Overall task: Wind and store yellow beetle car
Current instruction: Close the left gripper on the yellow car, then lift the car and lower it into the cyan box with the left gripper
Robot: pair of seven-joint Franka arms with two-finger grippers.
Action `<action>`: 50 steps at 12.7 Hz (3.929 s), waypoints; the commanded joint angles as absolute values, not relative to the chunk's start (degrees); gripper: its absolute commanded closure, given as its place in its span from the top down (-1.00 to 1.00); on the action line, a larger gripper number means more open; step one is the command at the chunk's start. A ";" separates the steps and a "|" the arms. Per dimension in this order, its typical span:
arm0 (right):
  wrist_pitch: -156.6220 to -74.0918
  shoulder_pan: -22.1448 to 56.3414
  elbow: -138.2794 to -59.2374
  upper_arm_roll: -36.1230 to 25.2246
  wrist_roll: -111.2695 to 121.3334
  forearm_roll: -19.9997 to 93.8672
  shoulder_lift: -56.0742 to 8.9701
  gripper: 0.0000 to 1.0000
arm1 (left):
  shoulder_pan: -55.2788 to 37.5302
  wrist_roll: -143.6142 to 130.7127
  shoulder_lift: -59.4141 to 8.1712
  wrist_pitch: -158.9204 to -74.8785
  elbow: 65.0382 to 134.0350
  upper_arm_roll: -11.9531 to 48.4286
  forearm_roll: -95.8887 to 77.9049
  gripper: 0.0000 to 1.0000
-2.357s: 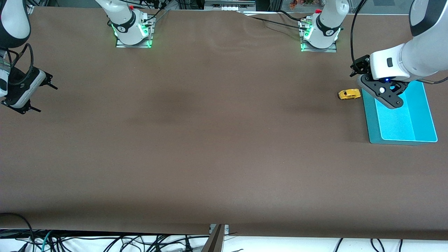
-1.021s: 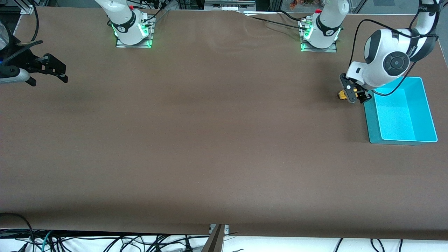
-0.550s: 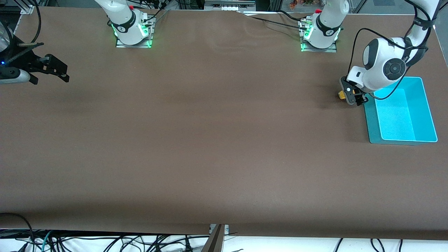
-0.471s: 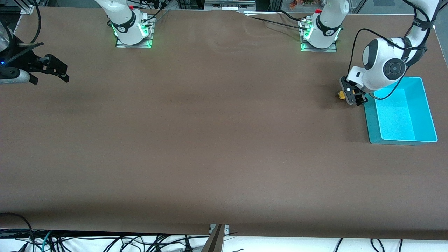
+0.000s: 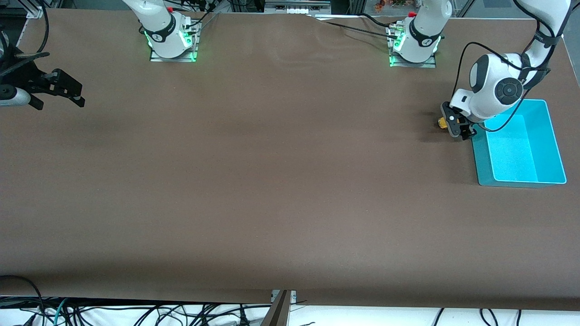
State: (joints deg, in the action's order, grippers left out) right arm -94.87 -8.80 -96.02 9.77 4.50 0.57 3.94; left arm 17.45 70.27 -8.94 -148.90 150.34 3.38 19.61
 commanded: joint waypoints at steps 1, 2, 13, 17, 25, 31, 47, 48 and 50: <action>-93.08 -8.35 -92.20 9.49 3.78 1.23 1.41 1.00 | 18.98 71.10 -9.58 -151.60 151.17 3.78 22.23 0.86; -93.08 -8.35 -92.02 9.49 3.87 1.14 1.41 1.00 | 18.98 71.10 -9.58 -152.39 151.78 3.78 22.32 0.36; -93.08 -8.70 -91.85 9.32 4.31 1.14 0.62 1.00 | 18.55 71.01 -4.59 -139.45 147.76 8.85 17.78 -0.74; -93.08 -8.61 -91.85 9.32 4.22 1.14 0.62 1.00 | 18.63 71.45 -2.11 -118.44 137.84 14.94 7.86 -0.73; -92.64 -8.61 -91.85 9.32 4.22 1.14 0.62 1.00 | 22.56 82.06 -10.71 -107.05 115.24 15.56 13.71 -0.73; -92.55 -8.70 -91.85 9.32 4.22 1.14 0.62 1.00 | 35.14 97.44 -22.31 -111.77 107.32 15.56 18.81 -0.73; -91.93 -8.70 -91.93 9.23 4.22 1.14 0.53 1.00 | 39.30 102.24 -25.32 -115.35 103.65 18.98 18.46 1.00; -91.93 -8.70 -91.93 9.23 4.22 1.14 0.53 1.00 | 37.29 100.39 -25.31 -110.18 99.53 19.16 18.54 1.00; -91.93 -8.70 -91.93 9.23 4.22 1.14 0.53 1.00 | 32.37 95.82 -25.40 -99.89 92.93 19.07 18.72 1.00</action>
